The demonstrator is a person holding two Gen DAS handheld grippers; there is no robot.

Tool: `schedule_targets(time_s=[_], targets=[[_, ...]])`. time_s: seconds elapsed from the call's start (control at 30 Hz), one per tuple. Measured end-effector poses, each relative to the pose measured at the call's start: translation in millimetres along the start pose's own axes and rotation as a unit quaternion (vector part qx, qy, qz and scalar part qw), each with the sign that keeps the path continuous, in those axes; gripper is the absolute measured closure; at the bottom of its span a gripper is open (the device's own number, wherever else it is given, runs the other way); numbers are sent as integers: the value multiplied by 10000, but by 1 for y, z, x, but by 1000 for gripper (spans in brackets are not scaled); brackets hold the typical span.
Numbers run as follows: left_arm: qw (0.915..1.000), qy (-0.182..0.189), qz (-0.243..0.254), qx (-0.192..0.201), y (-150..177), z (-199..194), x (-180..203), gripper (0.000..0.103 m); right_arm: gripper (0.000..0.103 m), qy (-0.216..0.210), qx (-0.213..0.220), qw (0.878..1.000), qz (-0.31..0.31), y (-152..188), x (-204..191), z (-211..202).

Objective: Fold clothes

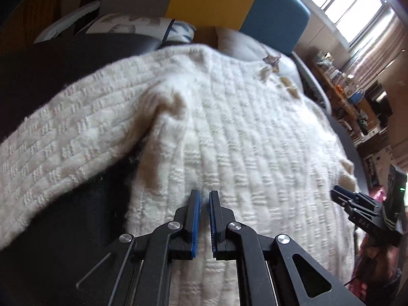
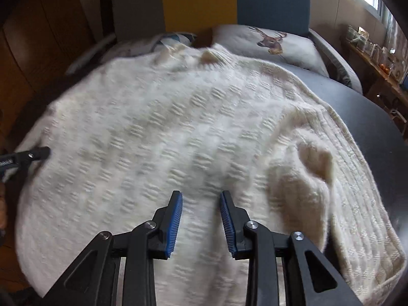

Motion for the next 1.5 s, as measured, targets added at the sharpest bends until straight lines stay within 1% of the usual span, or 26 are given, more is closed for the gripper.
schedule_targets(time_s=[0.07, 0.13, 0.2, 0.23, 0.3, 0.37, 0.43, 0.5, 0.57, 0.63, 0.73, 0.8, 0.87, 0.97, 1.07, 1.1, 1.13, 1.17, 1.2, 1.23, 1.3, 1.33, 1.37, 1.43, 1.47, 1.5], targets=[[9999, 68, -96, -50, 2, 0, -10, 96, 72, -130, 218, 9997, 68, 9, 9, -4], [9993, 167, -281, -158, 1, -3, -16, 97, 72, -278, 315, 9991, 70, 15, 13, -7], [9993, 127, -299, -190, -5, -8, -13, 97, 72, -431, 309, 9986, 83, 16, 16, -9], [9995, 140, -234, -159, -11, -11, -7, 97, 70, -549, 263, 9981, 130, 14, 17, -10], [9995, 303, 2, -27, -27, -17, 13, 97, 70, -766, 415, 9959, 234, 4, 18, -20], [9979, 587, 257, 60, -48, -20, 40, 97, 70, -936, 625, 9933, 265, -9, 20, -32], [9949, 883, 478, 40, -74, -14, 73, 95, 70, -997, 774, 9917, 254, -28, 23, -38], [9910, 1129, 712, -28, -100, 0, 107, 90, 70, -1065, 876, 9900, 297, -48, 27, -37], [9888, 1245, 812, -125, -125, 20, 133, 83, 70, -1096, 945, 9890, 306, -70, 30, -30], [9866, 1364, 863, -244, -150, 42, 157, 72, 70, -1125, 964, 9885, 311, -86, 32, -18], [9837, 1528, 816, -483, -182, 80, 183, 70, 70, -1253, 820, 9876, 466, -94, 36, 10], [9820, 1597, 775, -642, -199, 103, 194, 70, 69, -1458, 710, 9844, 685, -89, 40, 29], [9804, 1618, 748, -840, -210, 123, 200, 70, 69, -1752, 986, 9758, 861, -85, 46, 31], [9761, 1645, 788, -1181, -217, 149, 208, 70, 69, -2208, 1036, 9633, 1125, -83, 54, 30], [9728, 1563, 840, -1486, -215, 169, 211, 70, 69, -2438, 1057, 9562, 1225, -82, 57, 30], [9721, 1521, 892, -1548, -214, 174, 212, 71, 69, -2456, 1064, 9556, 1233, -82, 57, 30], [9714, 1500, 961, -1569, -214, 177, 214, 74, 69, -2474, 1071, 9550, 1240, -82, 57, 29], [9709, 1505, 1051, -1538, -214, 179, 218, 81, 69, -2493, 1077, 9543, 1247, -81, 57, 29], [9704, 1514, 1153, -1488, -215, 179, 223, 101, 69, -2511, 1084, 9537, 1254, -81, 57, 29], [9695, 1603, 1253, -1367, -216, 175, 231, 100, 69, -2527, 1091, 9531, 1260, -81, 58, 28], [9670, 1863, 1421, -999, -221, 161, 248, 100, 69, -2515, 1102, 9533, 1256, -81, 57, 28], [9680, 1825, 1532, -792, -225, 159, 252, 100, 69, -2501, 1111, 9536, 1252, -81, 57, 28], [9701, 1697, 1576, -725, -227, 164, 252, 100, 69, -2476, 1116, 9544, 1242, -80, 56, 28], [9767, 1214, 1496, -944, -224, 191, 240, 100, 69, -2425, 1125, 9558, 1222, -80, 55, 28], [9781, 1092, 1472, -986, -224, 199, 237, 100, 69, -2391, 1128, 9568, 1207, -79, 54, 28], [9783, 1121, 1467, -943, -224, 201, 236, 100, 69, -2364, 1131, 9576, 1195, -79, 52, 29]])
Point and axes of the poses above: each gripper's, at about its wrist camera, not at the fingertips, and z roughly the way its jaws point, x to its right, y to its underside, the point moved 8 cm from there along z, roughly the way its jaws point, and after that the axes turned 7 degrees about -x, right-handed, at the moved point
